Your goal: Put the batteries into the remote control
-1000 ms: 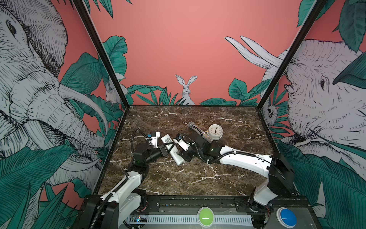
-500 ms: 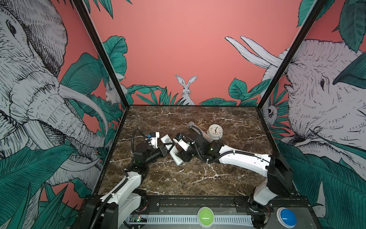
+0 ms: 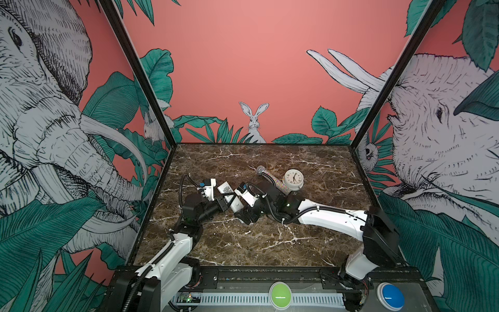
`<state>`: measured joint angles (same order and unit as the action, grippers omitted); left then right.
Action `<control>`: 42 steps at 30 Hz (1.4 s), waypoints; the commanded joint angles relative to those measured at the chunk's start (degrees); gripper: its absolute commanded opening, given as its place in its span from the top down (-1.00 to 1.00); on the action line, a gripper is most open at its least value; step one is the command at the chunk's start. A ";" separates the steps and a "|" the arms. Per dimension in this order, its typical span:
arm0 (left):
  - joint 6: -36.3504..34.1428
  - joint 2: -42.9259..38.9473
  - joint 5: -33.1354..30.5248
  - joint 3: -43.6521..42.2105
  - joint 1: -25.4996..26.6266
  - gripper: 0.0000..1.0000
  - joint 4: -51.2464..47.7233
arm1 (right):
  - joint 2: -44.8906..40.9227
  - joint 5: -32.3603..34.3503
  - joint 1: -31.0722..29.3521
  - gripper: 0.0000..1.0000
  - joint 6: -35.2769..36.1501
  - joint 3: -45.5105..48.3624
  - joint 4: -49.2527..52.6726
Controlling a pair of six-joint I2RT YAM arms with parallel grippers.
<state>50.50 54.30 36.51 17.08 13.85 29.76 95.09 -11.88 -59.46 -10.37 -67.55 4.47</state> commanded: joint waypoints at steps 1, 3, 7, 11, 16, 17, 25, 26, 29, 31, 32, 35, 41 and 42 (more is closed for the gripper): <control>0.99 -0.43 -0.05 2.28 0.22 1.00 1.96 | 1.67 -0.86 0.31 -0.59 -1.64 -0.02 -3.02; 1.00 -0.39 -0.03 2.34 0.21 1.00 1.80 | 2.49 -1.10 0.31 -0.55 -1.94 -0.19 -3.41; 1.18 -0.46 0.06 2.41 0.28 1.00 1.85 | 3.51 -1.50 0.31 -0.44 -2.26 0.08 -4.34; 1.14 -0.45 -0.30 2.30 0.23 1.00 1.92 | 4.88 -1.80 0.28 -0.34 -2.11 -0.17 -4.11; 1.70 0.65 0.05 2.45 0.24 1.00 3.23 | 5.37 -1.79 0.34 -0.16 -2.50 0.40 -4.81; 1.78 0.70 0.09 2.47 0.22 1.00 3.30 | 5.38 -1.84 0.39 -0.11 -2.62 0.40 -4.93; 1.27 -0.14 -0.74 2.04 0.21 1.00 2.30 | 4.69 -2.13 0.76 0.42 -2.72 0.94 -5.50; 1.29 0.03 -0.68 2.07 0.22 1.00 2.41 | 4.58 -2.22 0.89 0.48 -2.95 1.11 -5.74; 1.13 0.40 -0.64 2.03 0.28 1.00 2.64 | 4.14 -2.70 1.39 0.65 -3.35 1.49 -6.49; 0.96 0.55 -0.56 2.20 0.15 1.00 2.57 | 3.58 -2.75 1.46 0.74 -3.43 1.69 -6.56; 0.96 0.65 -0.33 2.28 0.22 1.00 2.42 | 3.36 -2.63 1.55 0.77 -3.38 1.89 -6.58; 0.61 0.37 -0.04 2.64 0.17 1.00 1.65 | 2.56 -2.75 2.03 0.85 -3.52 2.77 -7.41; -0.75 0.01 0.44 2.88 0.23 0.53 0.30 | 1.17 -5.48 4.20 0.94 -5.59 4.48 -10.19; -0.99 0.08 0.77 2.97 0.22 0.41 0.30 | 0.83 -5.84 4.52 0.95 -5.98 4.82 -10.72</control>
<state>50.48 55.33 35.64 18.02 14.24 29.69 98.98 -16.88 -57.21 -14.59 -63.57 -3.07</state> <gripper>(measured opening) 0.271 0.512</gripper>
